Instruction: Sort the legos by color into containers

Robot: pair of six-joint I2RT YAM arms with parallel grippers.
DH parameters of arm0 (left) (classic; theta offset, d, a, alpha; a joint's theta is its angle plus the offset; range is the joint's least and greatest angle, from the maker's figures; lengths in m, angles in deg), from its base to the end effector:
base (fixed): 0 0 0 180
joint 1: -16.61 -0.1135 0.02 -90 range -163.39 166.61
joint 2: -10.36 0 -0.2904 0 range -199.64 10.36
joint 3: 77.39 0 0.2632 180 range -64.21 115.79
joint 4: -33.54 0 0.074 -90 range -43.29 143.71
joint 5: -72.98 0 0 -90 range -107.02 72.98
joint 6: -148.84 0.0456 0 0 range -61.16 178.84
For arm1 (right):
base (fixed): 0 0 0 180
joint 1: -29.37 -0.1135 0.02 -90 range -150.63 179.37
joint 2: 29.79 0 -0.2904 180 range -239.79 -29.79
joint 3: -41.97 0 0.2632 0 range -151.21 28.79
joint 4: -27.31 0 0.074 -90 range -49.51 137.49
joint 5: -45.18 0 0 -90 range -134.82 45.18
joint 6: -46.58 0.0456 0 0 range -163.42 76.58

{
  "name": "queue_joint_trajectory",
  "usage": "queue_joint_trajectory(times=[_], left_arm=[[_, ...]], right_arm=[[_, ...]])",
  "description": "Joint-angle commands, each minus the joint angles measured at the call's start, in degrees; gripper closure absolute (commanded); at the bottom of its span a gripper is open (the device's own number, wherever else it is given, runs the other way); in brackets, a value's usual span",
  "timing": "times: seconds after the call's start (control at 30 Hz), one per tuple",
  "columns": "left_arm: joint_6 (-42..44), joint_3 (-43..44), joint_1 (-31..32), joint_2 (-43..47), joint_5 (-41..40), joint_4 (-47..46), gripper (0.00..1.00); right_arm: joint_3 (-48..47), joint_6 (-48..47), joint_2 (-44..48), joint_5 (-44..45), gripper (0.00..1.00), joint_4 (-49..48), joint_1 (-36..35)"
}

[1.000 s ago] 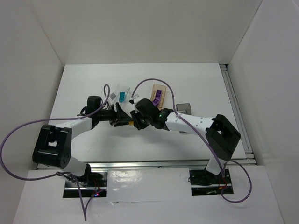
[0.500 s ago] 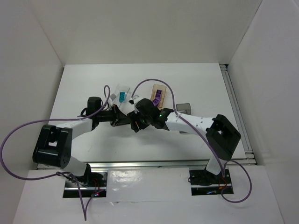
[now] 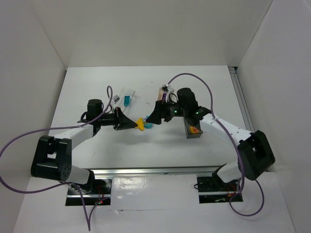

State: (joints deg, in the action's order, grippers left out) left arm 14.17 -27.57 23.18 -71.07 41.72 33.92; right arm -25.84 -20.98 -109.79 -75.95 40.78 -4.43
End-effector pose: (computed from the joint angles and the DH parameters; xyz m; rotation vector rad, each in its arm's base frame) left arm 0.2774 -0.0712 0.2110 -0.0672 2.2362 -1.5957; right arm 0.2601 0.2025 0.2950 -0.5786 2.0699 1.1477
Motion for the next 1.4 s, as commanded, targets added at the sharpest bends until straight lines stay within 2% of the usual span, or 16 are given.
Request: queue_joint_trajectory(times=[0.0, 0.07, 0.3, 0.4, 0.63, 0.67, 0.7, 0.77, 0.87, 0.97, 1.1, 1.17, 1.2, 1.23, 1.3, 1.37], left_arm=[[2.6, 1.6, 0.3, 2.1, 4.3, -3.6, 1.00], [1.1, 1.1, 0.3, 2.1, 5.3, -6.7, 1.00], [1.1, 1.1, 2.0, 3.9, 6.5, -7.3, 1.00], [1.1, 1.6, 2.0, 3.9, 7.1, -7.3, 1.00], [0.5, 1.6, 2.6, 3.9, 7.6, -8.6, 1.00], [0.5, 1.6, 2.6, 3.9, 7.6, -8.7, 1.00], [0.5, 1.6, 2.6, 3.9, 7.6, -8.7, 1.00], [1.6, 2.1, 2.6, 3.9, 7.0, -7.0, 1.00], [2.2, 2.6, 2.6, 3.9, 6.5, -5.4, 1.00], [3.7, 4.2, 2.6, 4.5, 4.5, -1.5, 1.00], [3.7, 4.8, 1.9, 2.3, 5.7, -1.3, 1.00], [3.2, 4.8, 1.9, 1.7, 4.0, -0.6, 1.00], [3.2, 5.5, 1.9, 1.7, 2.6, -0.6, 1.00], [3.2, 7.4, 4.0, 1.0, 1.0, 1.1, 1.00], [4.3, 10.7, 7.2, 0.1, -6.3, 7.5, 1.00], [4.3, 16.9, 13.2, -2.2, -14.5, 13.5, 1.00]], right_arm=[[0.4, 3.8, -4.4, -17.1, 0.14, -9.3, 0.4], [0.4, 5.1, -6.0, -18.0, 0.13, -10.5, 0.4], [-0.7, 7.3, -9.5, -19.7, 0.12, -15.9, 0.4], [-0.7, 8.4, -11.0, -20.3, 0.16, -17.9, 0.4], [-1.3, 11.7, -14.6, -25.4, 0.34, -24.3, 0.4], [-0.7, 13.3, -15.3, -25.9, 0.49, -27.0, 0.4], [-0.7, 13.3, -15.3, -25.9, 0.49, -27.0, 0.4], [-0.1, 14.1, -14.7, -25.2, 0.69, -28.2, 0.4], [0.9, 13.3, -12.5, -22.9, 0.75, -25.1, 1.8], [4.6, 11.3, -6.8, -16.3, 0.82, -19.8, 6.2], [7.0, 7.0, 3.1, -3.0, 0.82, -1.8, 11.0], [7.6, 6.5, 9.9, 12.3, 0.82, 5.3, 11.6], [7.6, 7.0, 12.0, 18.9, 0.82, 12.7, 11.6], [7.6, 7.7, 13.8, 32.8, 0.82, 16.1, 11.6], [8.7, 8.2, 17.2, 41.6, 0.82, 20.2, 13.0], [8.7, 7.7, 17.2, 45.4, 0.82, 22.7, 15.1]])
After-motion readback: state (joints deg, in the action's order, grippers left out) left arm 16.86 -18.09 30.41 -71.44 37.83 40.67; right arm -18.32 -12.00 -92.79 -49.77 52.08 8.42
